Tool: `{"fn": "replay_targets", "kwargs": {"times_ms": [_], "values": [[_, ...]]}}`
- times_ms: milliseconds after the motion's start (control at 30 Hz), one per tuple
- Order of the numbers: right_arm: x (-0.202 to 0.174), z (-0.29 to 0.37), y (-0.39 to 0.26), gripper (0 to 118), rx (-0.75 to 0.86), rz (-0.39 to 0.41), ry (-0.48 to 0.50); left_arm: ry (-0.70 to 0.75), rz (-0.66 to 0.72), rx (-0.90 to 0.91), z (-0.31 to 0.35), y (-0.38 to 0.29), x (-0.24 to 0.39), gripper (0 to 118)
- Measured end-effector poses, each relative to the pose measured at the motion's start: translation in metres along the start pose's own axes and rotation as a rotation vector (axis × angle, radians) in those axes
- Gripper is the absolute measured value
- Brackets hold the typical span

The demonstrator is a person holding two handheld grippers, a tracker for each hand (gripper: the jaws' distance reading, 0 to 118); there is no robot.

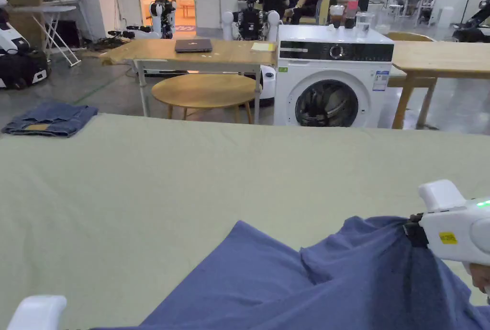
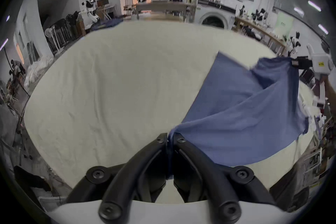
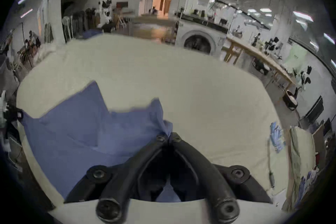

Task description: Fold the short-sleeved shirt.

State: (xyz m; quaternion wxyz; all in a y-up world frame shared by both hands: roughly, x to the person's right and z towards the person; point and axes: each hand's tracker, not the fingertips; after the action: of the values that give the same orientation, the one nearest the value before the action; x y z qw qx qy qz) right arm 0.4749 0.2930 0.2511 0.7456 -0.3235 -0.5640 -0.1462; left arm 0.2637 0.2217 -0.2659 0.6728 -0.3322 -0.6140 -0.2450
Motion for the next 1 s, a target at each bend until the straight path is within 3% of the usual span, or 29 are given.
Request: {"fn": "replay_targets", "kwargs": {"times_ms": [100,167,267,467,633,1000], "values": [[0.014,0.062,0.023,0,0.123,0.037,-0.076,-0.032,-0.008,0.09,0.024,0.042,0.011,0],[0.02,0.105,0.038,0,0.181,0.004,-0.071,-0.022,-0.038,0.16,0.041,0.071,0.021,0],[0.035,0.164,0.058,0,0.28,0.005,-0.148,-0.039,-0.041,0.243,0.067,0.122,0.037,0],[0.067,0.239,0.095,0,0.4,-0.08,-0.236,-0.02,-0.078,0.355,0.108,0.221,0.075,0],[0.094,0.258,0.123,0,0.454,-0.187,-0.258,0.071,-0.118,0.453,0.129,0.283,0.106,0],[0.121,0.213,0.213,0,0.466,-0.22,-0.292,0.136,-0.123,0.464,0.135,0.38,0.122,0]]}}
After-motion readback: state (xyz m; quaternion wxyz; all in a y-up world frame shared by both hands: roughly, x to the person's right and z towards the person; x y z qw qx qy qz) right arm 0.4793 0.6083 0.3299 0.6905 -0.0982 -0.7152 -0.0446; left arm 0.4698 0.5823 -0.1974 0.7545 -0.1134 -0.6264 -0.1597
